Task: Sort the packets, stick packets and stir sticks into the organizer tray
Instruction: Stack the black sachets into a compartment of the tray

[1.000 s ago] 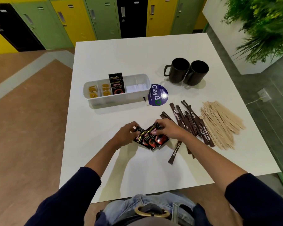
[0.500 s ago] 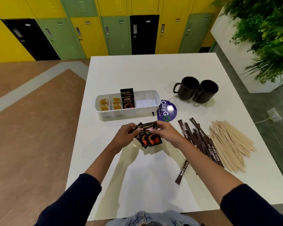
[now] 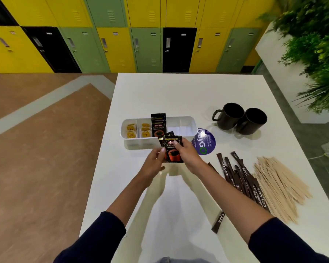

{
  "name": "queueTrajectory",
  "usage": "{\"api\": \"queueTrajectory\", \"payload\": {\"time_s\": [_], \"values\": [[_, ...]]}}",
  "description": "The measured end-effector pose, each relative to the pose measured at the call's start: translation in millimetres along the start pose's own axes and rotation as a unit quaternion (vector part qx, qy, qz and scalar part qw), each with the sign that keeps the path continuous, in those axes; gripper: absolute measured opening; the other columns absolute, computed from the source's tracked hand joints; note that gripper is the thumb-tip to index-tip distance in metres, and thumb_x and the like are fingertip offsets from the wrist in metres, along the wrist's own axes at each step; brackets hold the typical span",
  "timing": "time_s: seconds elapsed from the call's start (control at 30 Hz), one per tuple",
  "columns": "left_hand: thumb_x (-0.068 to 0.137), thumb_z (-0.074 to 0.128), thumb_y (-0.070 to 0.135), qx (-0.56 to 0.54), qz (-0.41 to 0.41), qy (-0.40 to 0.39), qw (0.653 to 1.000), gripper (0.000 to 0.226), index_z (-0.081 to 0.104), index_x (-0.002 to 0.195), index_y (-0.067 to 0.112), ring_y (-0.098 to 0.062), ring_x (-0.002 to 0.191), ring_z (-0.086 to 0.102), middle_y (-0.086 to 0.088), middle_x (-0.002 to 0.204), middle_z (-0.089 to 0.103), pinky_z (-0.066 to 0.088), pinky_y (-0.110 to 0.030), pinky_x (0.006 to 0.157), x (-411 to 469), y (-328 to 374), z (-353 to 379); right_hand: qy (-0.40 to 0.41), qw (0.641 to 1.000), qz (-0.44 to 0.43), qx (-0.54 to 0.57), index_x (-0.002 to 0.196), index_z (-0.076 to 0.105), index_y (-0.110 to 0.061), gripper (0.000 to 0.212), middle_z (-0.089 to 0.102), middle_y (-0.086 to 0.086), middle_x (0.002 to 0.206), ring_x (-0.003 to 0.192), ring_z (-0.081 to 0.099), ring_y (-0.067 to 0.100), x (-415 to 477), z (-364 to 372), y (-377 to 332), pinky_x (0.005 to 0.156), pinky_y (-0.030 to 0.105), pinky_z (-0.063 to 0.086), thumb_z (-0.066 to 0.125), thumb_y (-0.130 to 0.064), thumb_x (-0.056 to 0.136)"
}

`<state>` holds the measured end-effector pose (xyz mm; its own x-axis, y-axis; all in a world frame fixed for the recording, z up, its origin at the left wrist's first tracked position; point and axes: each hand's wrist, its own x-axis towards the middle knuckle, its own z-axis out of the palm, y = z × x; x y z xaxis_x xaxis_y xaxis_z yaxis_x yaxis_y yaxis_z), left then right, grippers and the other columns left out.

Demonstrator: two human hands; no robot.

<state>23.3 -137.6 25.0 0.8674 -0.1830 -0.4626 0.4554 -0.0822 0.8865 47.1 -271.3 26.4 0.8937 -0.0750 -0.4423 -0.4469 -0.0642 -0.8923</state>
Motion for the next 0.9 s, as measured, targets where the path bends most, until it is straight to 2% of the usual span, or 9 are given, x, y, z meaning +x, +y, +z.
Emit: {"api": "queueTrajectory", "payload": {"time_s": [0.13, 0.27, 0.37, 0.47, 0.6, 0.67, 0.77, 0.8, 0.9], "values": [[0.101, 0.033, 0.031, 0.031, 0.029, -0.027, 0.999, 0.039, 0.031, 0.139, 0.021, -0.02, 0.118, 0.054, -0.001, 0.132, 0.051, 0.052, -0.03, 0.081, 2, 6, 6, -0.003, 0.999, -0.015, -0.04, 0.12, 0.054, -0.009, 0.027, 0.062, 0.007, 0.108, 0.101, 0.059, 0.02, -2, 11, -8, 0.09, 0.034, 0.046, 0.036, -0.018, 0.102], [0.102, 0.031, 0.021, 0.053, 0.04, -0.007, 0.998, 0.035, 0.031, 0.136, 0.014, -0.021, 0.111, 0.056, -0.008, 0.132, 0.051, 0.053, -0.026, 0.077, 7, 6, 5, -0.004, 0.994, -0.044, -0.1, 0.115, 0.057, -0.006, 0.029, 0.064, 0.015, 0.111, 0.103, 0.062, 0.027, 1, 8, -11, 0.088, 0.036, 0.048, 0.037, -0.021, 0.102], [0.102, 0.029, 0.024, 0.077, 0.066, -0.016, 0.995, 0.035, 0.029, 0.135, 0.015, -0.015, 0.1, 0.06, -0.004, 0.125, 0.052, 0.054, -0.018, 0.066, 8, 5, 1, -0.012, 0.984, -0.092, -0.151, 0.135, 0.045, -0.012, 0.036, 0.053, 0.012, 0.123, 0.1, 0.058, 0.018, 2, 0, -15, 0.077, 0.021, 0.047, 0.044, -0.019, 0.099], [0.102, 0.028, 0.026, 0.107, 0.081, -0.012, 0.991, 0.033, 0.032, 0.132, 0.012, -0.016, 0.098, 0.058, -0.009, 0.124, 0.049, 0.054, -0.016, 0.057, 15, 2, -3, -0.049, 0.953, -0.158, -0.255, 0.147, 0.026, -0.025, 0.055, 0.045, 0.011, 0.122, 0.108, 0.05, 0.018, 5, -7, -21, 0.095, 0.028, 0.042, 0.046, -0.011, 0.097], [0.102, 0.028, 0.026, 0.153, 0.055, 0.016, 0.987, 0.029, 0.034, 0.125, 0.01, -0.03, 0.11, 0.053, -0.02, 0.127, 0.039, 0.053, -0.023, 0.066, 29, -4, -3, -0.087, 0.915, -0.187, -0.348, 0.142, 0.037, -0.014, 0.045, 0.05, 0.015, 0.13, 0.123, 0.047, 0.026, 8, -3, -29, 0.104, 0.033, 0.037, 0.044, -0.01, 0.098], [0.101, 0.029, 0.022, 0.183, 0.041, 0.027, 0.982, 0.026, 0.033, 0.121, 0.005, -0.03, 0.109, 0.051, -0.02, 0.125, 0.036, 0.053, -0.033, 0.074, 34, -3, -4, -0.095, 0.911, -0.19, -0.354, 0.135, 0.045, -0.009, 0.038, 0.055, 0.014, 0.129, 0.119, 0.051, 0.025, 10, -3, -34, 0.094, 0.025, 0.039, 0.046, -0.011, 0.098], [0.099, 0.031, 0.016, 0.232, 0.046, 0.032, 0.971, 0.021, 0.033, 0.115, 0.002, -0.03, 0.099, 0.047, -0.025, 0.122, 0.039, 0.048, -0.047, 0.084, 43, -1, -10, -0.097, 0.91, -0.181, -0.359, 0.125, 0.05, -0.006, 0.03, 0.063, 0.014, 0.118, 0.096, 0.057, 0.019, 18, -3, -43, 0.066, 0.01, 0.038, 0.051, -0.013, 0.096], [0.098, 0.032, 0.014, 0.243, 0.051, 0.029, 0.968, 0.021, 0.033, 0.115, 0.002, -0.034, 0.099, 0.048, -0.027, 0.12, 0.04, 0.048, -0.049, 0.085, 46, 0, -12, -0.099, 0.909, -0.183, -0.361, 0.123, 0.051, -0.006, 0.029, 0.064, 0.014, 0.116, 0.092, 0.056, 0.018, 20, -3, -46, 0.062, 0.006, 0.037, 0.052, -0.013, 0.095], [0.095, 0.039, 0.006, 0.266, 0.064, 0.026, 0.962, 0.026, 0.031, 0.118, -0.003, -0.042, 0.11, 0.048, -0.027, 0.12, 0.039, 0.048, -0.052, 0.09, 50, 9, -15, -0.109, 0.903, -0.191, -0.369, 0.124, 0.051, -0.006, 0.03, 0.064, 0.014, 0.117, 0.101, 0.061, 0.026, 28, 0, -57, 0.071, 0.016, 0.041, 0.053, -0.012, 0.094]]}}
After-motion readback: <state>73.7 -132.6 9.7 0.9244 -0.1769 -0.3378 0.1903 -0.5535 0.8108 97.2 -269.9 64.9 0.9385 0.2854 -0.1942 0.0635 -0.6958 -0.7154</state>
